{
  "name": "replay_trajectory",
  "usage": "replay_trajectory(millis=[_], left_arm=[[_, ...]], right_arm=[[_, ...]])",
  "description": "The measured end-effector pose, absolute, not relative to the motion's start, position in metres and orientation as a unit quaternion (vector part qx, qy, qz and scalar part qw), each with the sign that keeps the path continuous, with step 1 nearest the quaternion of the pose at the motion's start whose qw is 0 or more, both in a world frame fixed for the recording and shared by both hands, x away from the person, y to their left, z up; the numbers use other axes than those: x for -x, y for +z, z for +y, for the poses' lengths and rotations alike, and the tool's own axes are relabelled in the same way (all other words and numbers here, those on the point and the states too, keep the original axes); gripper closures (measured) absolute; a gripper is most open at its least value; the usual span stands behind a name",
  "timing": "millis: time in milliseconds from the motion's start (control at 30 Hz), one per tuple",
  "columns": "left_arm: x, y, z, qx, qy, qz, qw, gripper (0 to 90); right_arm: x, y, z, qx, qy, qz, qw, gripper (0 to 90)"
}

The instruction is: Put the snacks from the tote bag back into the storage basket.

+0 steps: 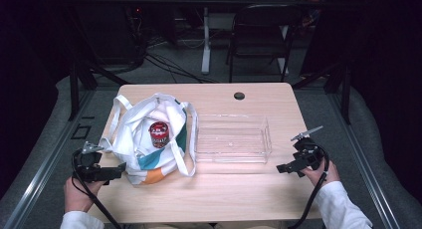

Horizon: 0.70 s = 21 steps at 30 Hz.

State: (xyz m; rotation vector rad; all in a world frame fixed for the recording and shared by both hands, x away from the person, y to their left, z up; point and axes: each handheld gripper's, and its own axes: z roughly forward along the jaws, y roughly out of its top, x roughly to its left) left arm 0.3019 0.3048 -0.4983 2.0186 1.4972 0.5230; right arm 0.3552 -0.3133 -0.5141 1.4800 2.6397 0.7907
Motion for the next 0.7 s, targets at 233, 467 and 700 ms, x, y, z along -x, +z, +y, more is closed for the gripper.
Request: replay_trajectory(millis=[233, 467, 700], left_arm=[[-0.302, -0.498, 0.304, -0.756, 0.192, 0.558, 0.284, 0.4], [-0.305, -0.494, 0.301, -0.760, 0.190, 0.550, 0.289, 0.9], [-0.312, -0.487, 0.293, -0.768, 0.186, 0.537, 0.294, 1.0]], right_arm=[[-0.355, -0.514, -0.311, -0.474, 0.253, 0.843, 0.008, 3.1], [-0.356, -0.514, -0.310, -0.469, 0.247, 0.848, 0.006, 3.4], [-0.353, -0.515, -0.311, -0.473, 0.248, 0.845, 0.008, 3.6]])
